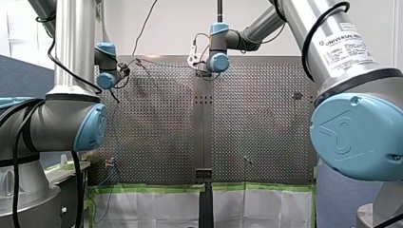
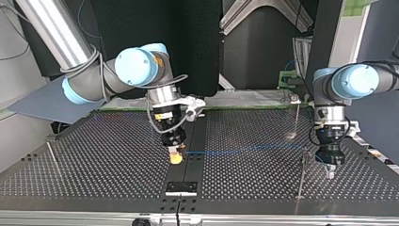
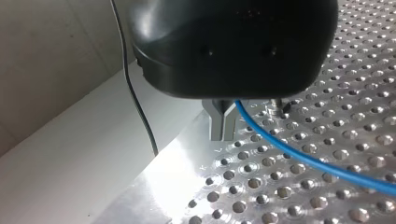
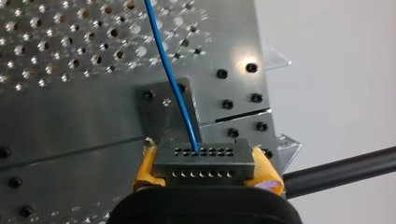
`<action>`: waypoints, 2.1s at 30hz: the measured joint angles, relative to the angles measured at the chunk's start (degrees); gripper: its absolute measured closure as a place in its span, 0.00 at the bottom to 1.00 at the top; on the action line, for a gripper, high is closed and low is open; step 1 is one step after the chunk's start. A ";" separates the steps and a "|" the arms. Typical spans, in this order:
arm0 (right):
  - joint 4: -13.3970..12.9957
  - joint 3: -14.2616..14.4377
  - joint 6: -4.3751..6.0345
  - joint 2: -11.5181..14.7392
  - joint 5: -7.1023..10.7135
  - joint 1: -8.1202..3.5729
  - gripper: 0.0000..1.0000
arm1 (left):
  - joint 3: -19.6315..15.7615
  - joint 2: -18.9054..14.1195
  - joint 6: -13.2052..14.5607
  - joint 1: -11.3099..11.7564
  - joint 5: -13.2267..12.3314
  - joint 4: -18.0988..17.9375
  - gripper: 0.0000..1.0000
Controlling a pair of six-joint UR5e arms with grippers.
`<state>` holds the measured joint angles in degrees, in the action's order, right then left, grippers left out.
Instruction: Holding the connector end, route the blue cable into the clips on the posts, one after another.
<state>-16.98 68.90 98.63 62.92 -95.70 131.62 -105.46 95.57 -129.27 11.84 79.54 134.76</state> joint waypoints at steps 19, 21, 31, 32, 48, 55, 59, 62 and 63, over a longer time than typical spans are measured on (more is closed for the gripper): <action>0.06 0.00 1.60 -0.96 -3.35 -2.54 1.00 | 0.01 0.26 0.51 -0.42 0.66 0.41 1.00; 0.04 0.01 1.64 -0.97 -3.21 -2.59 1.00 | 0.01 0.26 0.51 -0.28 0.88 0.39 1.00; -0.34 -0.50 1.46 -1.08 0.51 -2.38 1.00 | 0.00 0.26 0.54 0.38 1.09 -0.38 1.00; -0.34 -0.74 1.49 -1.09 1.07 -2.27 1.00 | -0.01 0.26 0.53 0.44 1.13 -0.50 1.00; 2.24 -6.71 2.23 -3.97 3.84 0.24 1.00 | 0.67 2.55 1.00 0.10 1.17 -0.78 1.00; 2.29 -8.02 2.34 -4.21 3.84 1.50 1.00 | 0.71 2.70 1.10 -0.08 1.71 -1.02 1.00; 2.49 -8.47 2.40 -4.52 3.65 1.89 1.00 | 0.72 2.78 0.93 -0.08 1.85 -1.39 1.00; 2.93 -9.58 2.44 -5.61 3.33 2.48 1.00 | 0.75 2.78 0.80 -0.05 1.87 -1.55 1.00; 2.99 -10.00 2.44 -6.02 3.26 2.66 1.00 | 0.80 2.78 0.65 0.00 1.84 -1.69 1.00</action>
<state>-13.99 58.90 101.07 56.90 -92.43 134.28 -104.66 98.35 -128.62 11.84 81.38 133.07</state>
